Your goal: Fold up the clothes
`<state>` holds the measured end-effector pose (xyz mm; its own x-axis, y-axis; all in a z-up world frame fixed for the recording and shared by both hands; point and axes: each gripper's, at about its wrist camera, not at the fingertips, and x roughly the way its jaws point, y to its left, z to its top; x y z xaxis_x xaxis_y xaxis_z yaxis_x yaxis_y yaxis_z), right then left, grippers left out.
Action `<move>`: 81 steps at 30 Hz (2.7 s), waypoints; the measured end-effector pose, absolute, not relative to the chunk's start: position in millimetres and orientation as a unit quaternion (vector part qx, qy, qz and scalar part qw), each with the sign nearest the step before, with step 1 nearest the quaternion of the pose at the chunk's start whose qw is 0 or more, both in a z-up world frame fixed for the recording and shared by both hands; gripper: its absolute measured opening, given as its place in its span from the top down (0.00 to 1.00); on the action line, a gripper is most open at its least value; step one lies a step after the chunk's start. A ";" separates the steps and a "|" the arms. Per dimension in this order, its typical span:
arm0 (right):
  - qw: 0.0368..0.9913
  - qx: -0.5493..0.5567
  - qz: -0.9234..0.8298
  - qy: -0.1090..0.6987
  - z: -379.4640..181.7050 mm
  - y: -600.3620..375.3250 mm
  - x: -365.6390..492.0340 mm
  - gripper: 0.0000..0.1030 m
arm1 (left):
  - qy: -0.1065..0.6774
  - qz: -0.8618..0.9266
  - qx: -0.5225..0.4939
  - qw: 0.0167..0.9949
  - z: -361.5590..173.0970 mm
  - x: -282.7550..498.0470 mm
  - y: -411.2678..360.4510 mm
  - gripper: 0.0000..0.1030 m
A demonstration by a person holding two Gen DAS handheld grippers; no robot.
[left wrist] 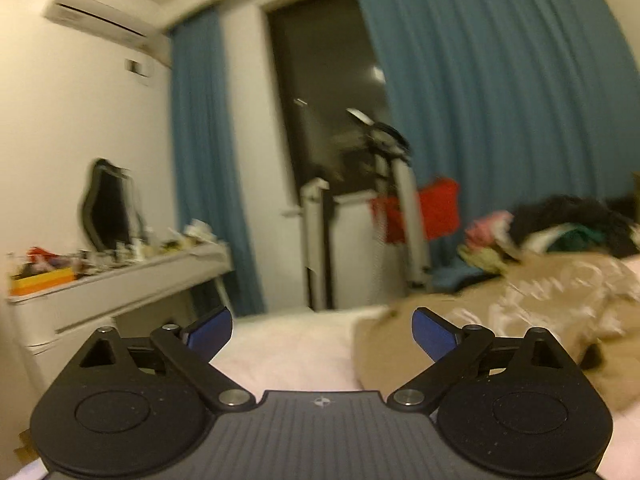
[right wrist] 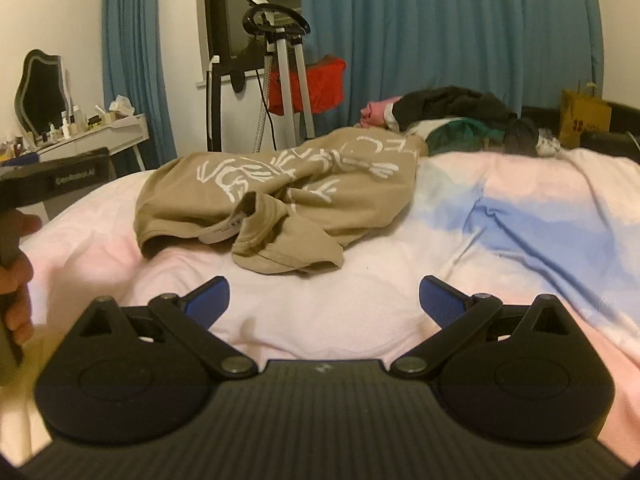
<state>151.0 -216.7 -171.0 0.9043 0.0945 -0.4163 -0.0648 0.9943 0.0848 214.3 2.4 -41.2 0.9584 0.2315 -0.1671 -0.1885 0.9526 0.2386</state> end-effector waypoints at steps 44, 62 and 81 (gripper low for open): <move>0.956 0.103 0.035 0.272 -184.8 -227.2 157.5 0.00 | 0.213 -0.043 0.247 0.944 -116.9 214.7 -17.9 0.00; 0.955 0.116 0.031 0.273 -188.0 -230.6 162.7 0.00 | 0.045 0.304 0.088 0.947 -49.6 237.6 82.3 0.05; 0.960 0.114 0.064 0.248 -174.8 -205.5 178.3 0.29 | 0.206 0.129 -0.012 0.970 -0.4 84.2 84.4 0.01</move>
<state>178.3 -205.5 -174.8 0.8691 0.1792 -0.4611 -0.0662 0.9658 0.2507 84.2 84.4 -0.4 0.8819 0.2451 -0.4026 -0.2553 0.9664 0.0292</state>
